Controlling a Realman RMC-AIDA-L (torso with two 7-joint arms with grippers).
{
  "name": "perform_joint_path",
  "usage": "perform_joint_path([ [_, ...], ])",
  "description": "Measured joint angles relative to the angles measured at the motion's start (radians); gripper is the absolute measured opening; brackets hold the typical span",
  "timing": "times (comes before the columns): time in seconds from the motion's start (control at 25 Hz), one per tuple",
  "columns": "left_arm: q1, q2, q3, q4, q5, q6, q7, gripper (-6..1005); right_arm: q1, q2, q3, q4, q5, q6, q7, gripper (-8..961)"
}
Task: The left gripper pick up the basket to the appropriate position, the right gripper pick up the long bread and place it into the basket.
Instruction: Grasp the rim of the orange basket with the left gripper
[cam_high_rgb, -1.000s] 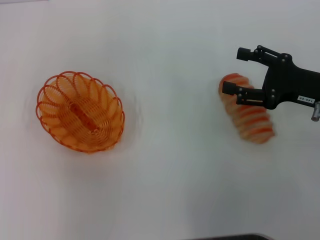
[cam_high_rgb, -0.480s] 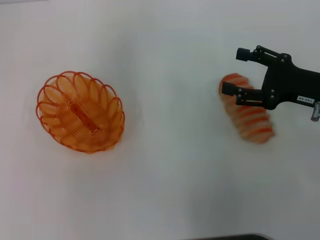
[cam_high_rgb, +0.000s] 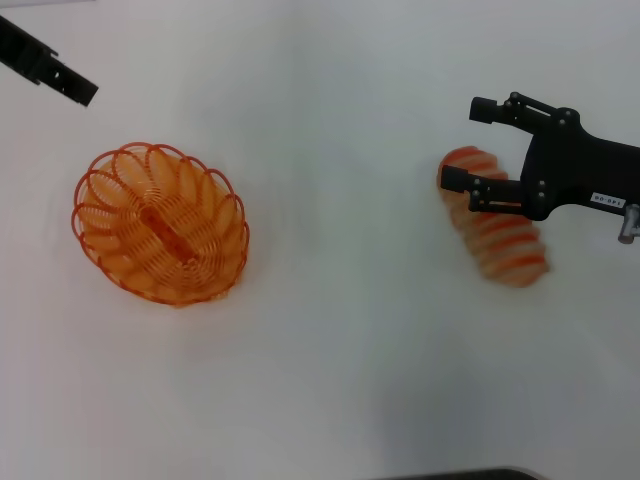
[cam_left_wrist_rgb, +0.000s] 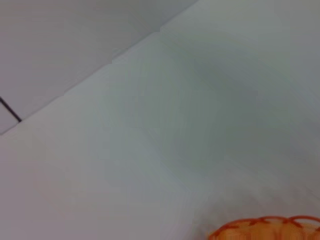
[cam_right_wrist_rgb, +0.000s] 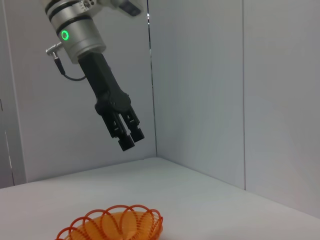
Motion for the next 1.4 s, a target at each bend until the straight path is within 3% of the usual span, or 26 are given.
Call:
perform_joint_path([
  [0.12, -0.016, -0.005, 0.025, -0.025, 0.031, -0.004, -0.021, 716, 0.002, 0.0, 0.0, 0.0, 0.0, 0.0, 0.0, 942],
  [0.36, -0.041, 0.016, 0.089, -0.105, 0.034, -0.031, -0.09, 715, 0.005, 0.001, 0.0, 0.002, -0.003, 0.001, -0.004, 942],
  [0.76, -0.066, 0.022, 0.158, -0.273, 0.035, -0.123, -0.115, 714, 0.009, 0.001, -0.003, 0.031, -0.005, 0.015, -0.028, 942],
  [1.4, -0.071, 0.026, 0.182, -0.477, 0.036, -0.309, -0.132, 712, 0.01, 0.0, -0.026, 0.039, -0.005, 0.029, -0.028, 941],
])
